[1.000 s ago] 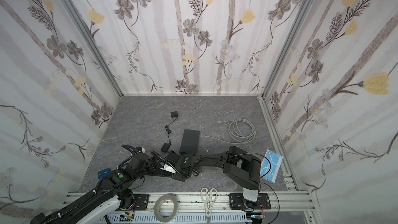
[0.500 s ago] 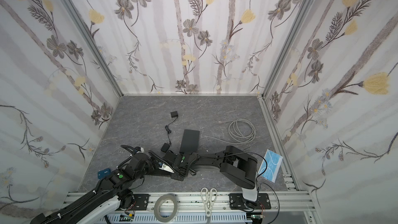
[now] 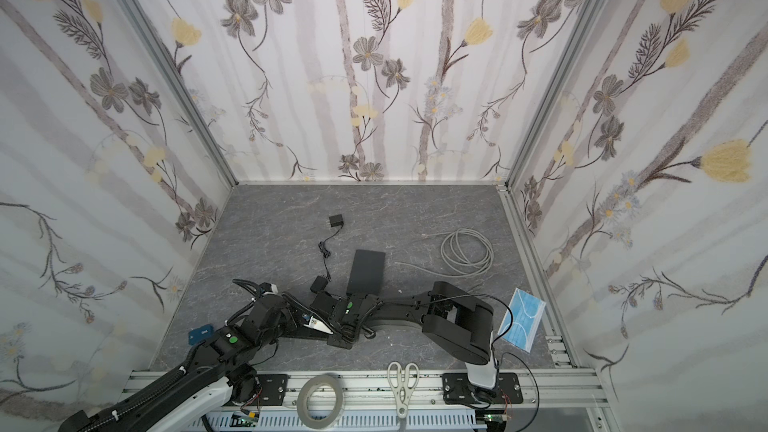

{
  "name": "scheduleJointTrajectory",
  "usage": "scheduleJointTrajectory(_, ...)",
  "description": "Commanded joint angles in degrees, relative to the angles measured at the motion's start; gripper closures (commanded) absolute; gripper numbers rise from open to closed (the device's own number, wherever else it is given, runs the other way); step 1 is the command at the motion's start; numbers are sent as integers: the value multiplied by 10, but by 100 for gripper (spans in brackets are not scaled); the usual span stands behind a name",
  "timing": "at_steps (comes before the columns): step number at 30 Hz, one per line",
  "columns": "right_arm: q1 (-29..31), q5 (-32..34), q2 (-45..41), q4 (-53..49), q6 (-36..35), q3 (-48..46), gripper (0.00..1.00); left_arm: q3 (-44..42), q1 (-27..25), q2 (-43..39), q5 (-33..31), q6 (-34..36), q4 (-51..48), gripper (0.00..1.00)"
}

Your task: Insert the plug into the switch port

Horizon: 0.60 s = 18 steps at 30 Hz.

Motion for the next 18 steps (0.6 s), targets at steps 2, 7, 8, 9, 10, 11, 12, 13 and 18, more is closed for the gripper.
scheduleJointTrajectory(2,8,-41,-8,214,-11,10,100,-3,-3,-5,92,-18,61,21)
scheduleJointTrajectory(7,9,-54,7,221,-9,18,100,-2,-4,-6,95,-18,64,21)
scheduleJointTrajectory(8,8,-54,7,223,-8,19,100,-2,-3,-6,96,-19,63,21)
scheduleJointTrajectory(9,9,-54,8,224,-7,20,100,-2,-3,-6,97,-18,63,22)
scheduleJointTrajectory(10,10,-54,8,227,-7,20,100,-2,-3,-6,97,-19,62,22)
scheduleJointTrajectory(11,9,-53,8,227,-7,20,100,-1,-4,-6,97,-18,61,22)
scheduleJointTrajectory(12,9,-50,7,227,-7,19,100,-1,-4,-7,98,-17,59,22)
scheduleJointTrajectory(13,9,-47,6,227,-7,17,100,-1,-4,-9,98,-16,57,22)
scheduleJointTrajectory(18,9,-33,-8,231,-4,-9,100,-2,-4,-23,84,-18,39,21)
